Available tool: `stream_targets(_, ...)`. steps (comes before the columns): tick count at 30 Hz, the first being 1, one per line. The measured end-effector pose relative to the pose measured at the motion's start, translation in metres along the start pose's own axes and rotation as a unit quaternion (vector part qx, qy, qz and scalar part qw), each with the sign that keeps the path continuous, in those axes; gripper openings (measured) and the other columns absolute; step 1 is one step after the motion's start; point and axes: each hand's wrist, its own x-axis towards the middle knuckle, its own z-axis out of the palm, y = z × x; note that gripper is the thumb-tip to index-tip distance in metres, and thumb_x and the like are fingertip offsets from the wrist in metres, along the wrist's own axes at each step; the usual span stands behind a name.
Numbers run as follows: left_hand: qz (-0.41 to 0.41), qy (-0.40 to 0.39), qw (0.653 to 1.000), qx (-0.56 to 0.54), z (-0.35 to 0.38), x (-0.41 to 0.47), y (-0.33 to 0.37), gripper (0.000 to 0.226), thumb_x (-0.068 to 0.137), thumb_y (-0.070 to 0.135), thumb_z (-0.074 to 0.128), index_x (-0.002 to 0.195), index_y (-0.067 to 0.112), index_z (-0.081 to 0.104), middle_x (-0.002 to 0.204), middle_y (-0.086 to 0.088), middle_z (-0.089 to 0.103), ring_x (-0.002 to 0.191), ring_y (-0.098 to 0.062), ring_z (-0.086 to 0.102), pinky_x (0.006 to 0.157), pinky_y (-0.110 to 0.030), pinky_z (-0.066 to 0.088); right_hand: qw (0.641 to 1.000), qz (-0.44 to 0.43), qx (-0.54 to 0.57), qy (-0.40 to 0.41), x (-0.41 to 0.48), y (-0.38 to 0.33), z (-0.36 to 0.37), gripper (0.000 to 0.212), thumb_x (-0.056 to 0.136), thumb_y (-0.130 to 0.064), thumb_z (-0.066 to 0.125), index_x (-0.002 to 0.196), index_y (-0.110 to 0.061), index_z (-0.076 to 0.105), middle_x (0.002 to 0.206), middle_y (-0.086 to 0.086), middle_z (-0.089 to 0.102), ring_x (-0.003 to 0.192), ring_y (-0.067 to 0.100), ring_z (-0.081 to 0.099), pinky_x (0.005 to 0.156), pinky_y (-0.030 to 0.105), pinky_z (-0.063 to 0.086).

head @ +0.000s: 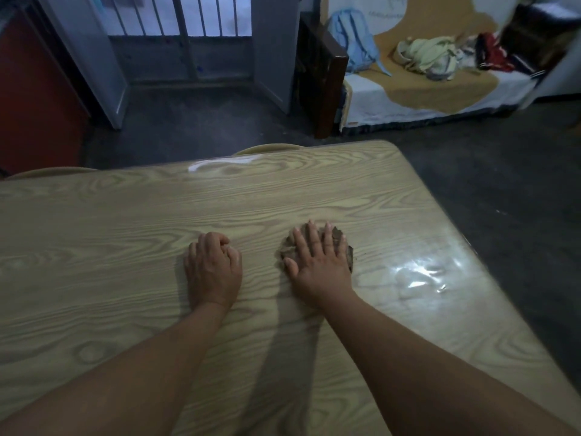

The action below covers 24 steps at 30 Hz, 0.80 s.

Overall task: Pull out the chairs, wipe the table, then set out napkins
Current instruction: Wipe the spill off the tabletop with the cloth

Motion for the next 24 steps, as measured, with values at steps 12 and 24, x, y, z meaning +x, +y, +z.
stream_targets(12, 0.0, 0.008, 1.0, -0.005, 0.001, -0.002, 0.001, 0.032, 0.079, 0.028, 0.032, 0.088, 0.01, 0.058, 0.092, -0.017, 0.06, 0.093, -0.038, 0.054, 0.083, -0.045, 0.039, 0.998, 0.052, 0.039, 0.025, -0.049, -0.015, 0.007, 0.08, 0.083, -0.066, 0.01, 0.152, -0.026, 0.023, 0.161, 0.008, 0.011, 0.147, 0.042, 0.002, 0.111, 0.061, -0.007)
stream_targets(24, 0.005, 0.013, 1.0, 0.004, 0.004, -0.002, -0.001, 0.03, 0.078, 0.025, 0.035, 0.09, 0.011, 0.058, 0.093, -0.018, 0.06, 0.093, -0.039, 0.054, 0.082, -0.046, 0.039, 0.994, -0.101, -0.045, 0.021, -0.041, 0.047, 0.0, 0.066, 0.087, -0.067, 0.015, 0.145, -0.041, 0.033, 0.154, -0.011, 0.033, 0.145, 0.034, 0.024, 0.111, 0.066, 0.015)
